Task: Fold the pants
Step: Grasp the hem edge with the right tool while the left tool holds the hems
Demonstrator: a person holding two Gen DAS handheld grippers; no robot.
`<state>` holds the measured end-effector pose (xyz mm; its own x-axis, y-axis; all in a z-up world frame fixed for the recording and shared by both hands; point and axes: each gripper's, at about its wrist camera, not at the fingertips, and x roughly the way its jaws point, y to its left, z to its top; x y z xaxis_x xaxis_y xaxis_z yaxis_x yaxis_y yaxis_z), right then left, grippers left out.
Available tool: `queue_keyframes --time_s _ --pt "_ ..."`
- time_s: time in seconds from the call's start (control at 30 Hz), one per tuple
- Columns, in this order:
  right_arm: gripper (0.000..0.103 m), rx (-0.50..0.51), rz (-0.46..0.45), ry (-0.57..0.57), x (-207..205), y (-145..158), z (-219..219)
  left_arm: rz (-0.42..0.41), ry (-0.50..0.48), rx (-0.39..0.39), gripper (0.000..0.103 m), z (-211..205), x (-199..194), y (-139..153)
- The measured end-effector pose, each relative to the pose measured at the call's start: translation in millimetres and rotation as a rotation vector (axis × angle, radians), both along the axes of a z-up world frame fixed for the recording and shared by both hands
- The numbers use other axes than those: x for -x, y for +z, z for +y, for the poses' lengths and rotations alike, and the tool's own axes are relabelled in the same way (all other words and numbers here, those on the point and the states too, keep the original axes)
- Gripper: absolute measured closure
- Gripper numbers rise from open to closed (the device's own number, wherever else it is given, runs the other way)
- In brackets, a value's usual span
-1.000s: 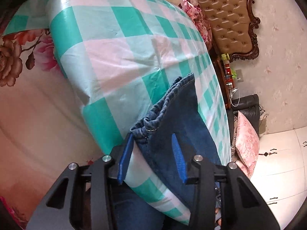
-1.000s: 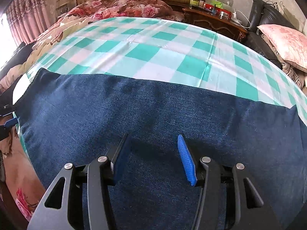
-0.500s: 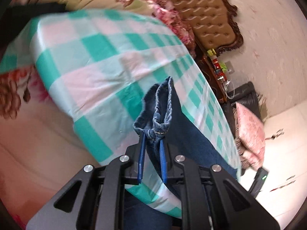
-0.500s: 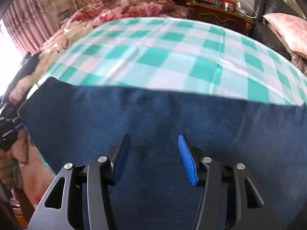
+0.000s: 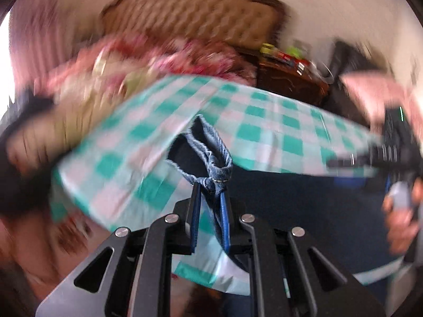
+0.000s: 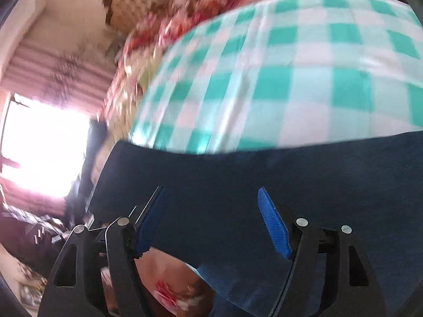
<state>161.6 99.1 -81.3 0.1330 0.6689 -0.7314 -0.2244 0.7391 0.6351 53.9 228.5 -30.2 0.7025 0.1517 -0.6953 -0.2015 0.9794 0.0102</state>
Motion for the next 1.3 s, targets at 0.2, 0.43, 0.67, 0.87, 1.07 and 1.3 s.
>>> queue_keyframes --time_s 0.2,0.43,0.67,0.87,1.07,1.3 --pt "0.03 0.02 0.017 -0.206 1 -11 -120 -0.036 -0.281 -0.314 0.089 -167 7 -10" --pt "0.03 0.033 0.075 -0.322 36 -45 -216 -0.056 -0.484 -0.597 0.082 -288 43 -106" --pt "0.03 -0.006 0.062 -0.258 35 -46 -219 -0.041 -0.438 -0.713 0.049 -280 47 -120" --pt "0.026 -0.003 0.053 -0.216 33 -48 -203 0.015 -0.484 -0.68 0.049 -287 35 -121" --pt "0.024 -0.012 0.074 -0.178 34 -44 -199 -0.041 -0.546 -0.719 0.084 -292 37 -118" --pt "0.015 -0.215 0.292 -0.137 27 -60 -178 -0.092 -0.531 -0.614 0.084 -281 41 -91"
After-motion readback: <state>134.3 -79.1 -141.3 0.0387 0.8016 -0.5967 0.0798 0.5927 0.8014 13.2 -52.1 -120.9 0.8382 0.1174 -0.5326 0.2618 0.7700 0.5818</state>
